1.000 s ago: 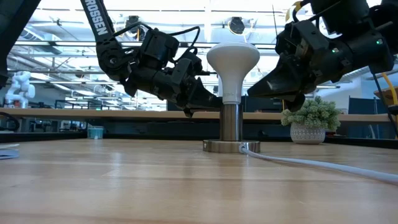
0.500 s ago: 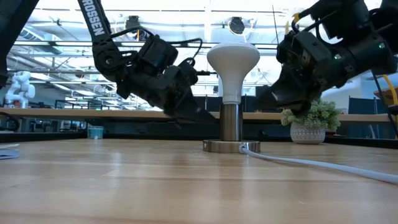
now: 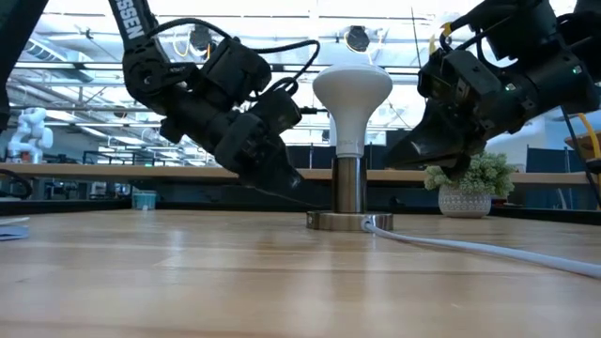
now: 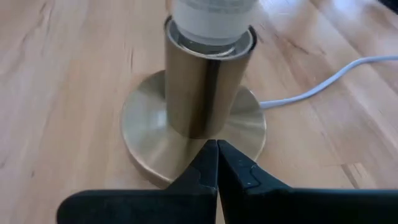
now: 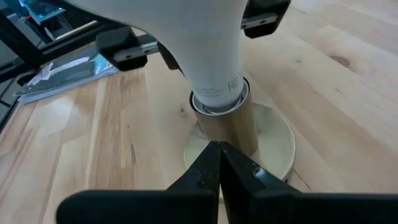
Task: Screw lightbulb
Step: Insert the lightbulb into the lamp
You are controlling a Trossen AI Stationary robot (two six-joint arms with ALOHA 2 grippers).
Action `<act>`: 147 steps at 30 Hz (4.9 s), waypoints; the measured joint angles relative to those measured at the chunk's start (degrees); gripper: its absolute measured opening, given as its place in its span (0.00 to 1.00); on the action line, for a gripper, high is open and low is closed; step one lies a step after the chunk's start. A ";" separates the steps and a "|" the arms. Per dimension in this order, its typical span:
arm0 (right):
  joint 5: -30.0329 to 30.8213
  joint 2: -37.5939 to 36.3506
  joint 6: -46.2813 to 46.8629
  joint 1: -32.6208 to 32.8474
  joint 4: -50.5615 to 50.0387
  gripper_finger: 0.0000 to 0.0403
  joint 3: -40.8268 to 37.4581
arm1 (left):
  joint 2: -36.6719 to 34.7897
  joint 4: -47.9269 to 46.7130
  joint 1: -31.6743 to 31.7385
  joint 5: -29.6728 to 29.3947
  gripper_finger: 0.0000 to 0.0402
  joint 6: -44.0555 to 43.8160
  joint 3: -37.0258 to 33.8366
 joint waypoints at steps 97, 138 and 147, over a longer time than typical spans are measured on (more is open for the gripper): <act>12.54 -4.48 1.95 -3.88 -4.25 0.00 -0.01 | 7.25 11.05 -3.44 -38.86 0.00 -36.10 0.87; -0.02 2.51 -10.29 -8.68 -6.28 0.00 7.27 | 7.20 10.88 -3.41 -33.75 0.00 -29.81 1.01; -2.99 -1.22 -2.72 -7.50 -16.39 0.00 7.27 | 5.48 9.47 -3.41 -32.87 0.00 -22.89 0.86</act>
